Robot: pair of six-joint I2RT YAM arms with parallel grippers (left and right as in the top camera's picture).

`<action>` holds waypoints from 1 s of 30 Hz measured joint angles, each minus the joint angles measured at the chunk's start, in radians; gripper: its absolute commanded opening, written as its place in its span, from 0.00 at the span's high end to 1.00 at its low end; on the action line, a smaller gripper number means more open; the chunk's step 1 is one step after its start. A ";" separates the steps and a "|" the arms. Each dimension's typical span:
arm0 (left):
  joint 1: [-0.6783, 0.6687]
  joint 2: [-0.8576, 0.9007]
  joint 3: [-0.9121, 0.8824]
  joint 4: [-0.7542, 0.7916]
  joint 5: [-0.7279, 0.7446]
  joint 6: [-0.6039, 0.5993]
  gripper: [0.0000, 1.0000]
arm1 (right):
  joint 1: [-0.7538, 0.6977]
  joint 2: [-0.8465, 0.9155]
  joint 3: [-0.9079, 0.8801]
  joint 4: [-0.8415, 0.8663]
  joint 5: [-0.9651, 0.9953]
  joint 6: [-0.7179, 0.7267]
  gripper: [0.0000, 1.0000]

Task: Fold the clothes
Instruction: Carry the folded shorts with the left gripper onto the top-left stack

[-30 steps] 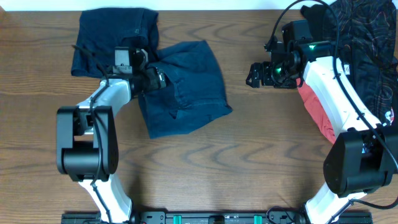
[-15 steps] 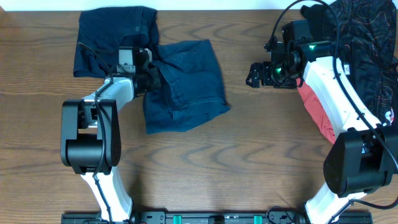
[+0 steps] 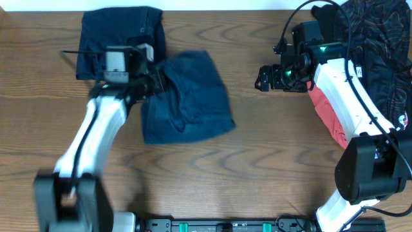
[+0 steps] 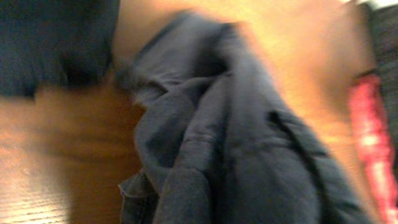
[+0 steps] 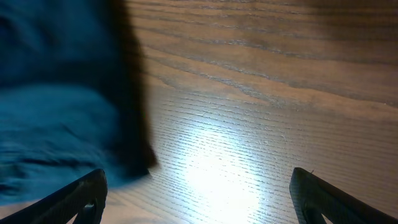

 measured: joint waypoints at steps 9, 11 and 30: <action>0.002 -0.218 0.001 0.201 -0.048 -0.123 0.94 | 0.000 0.000 0.000 -0.002 0.000 0.000 0.08; 0.006 -0.206 0.000 0.277 -0.074 -0.163 0.94 | 0.000 0.000 0.000 -0.005 0.000 0.000 0.08; 0.232 0.371 0.132 1.026 -0.250 -0.587 0.94 | 0.000 0.000 -0.011 -0.049 0.000 0.000 0.08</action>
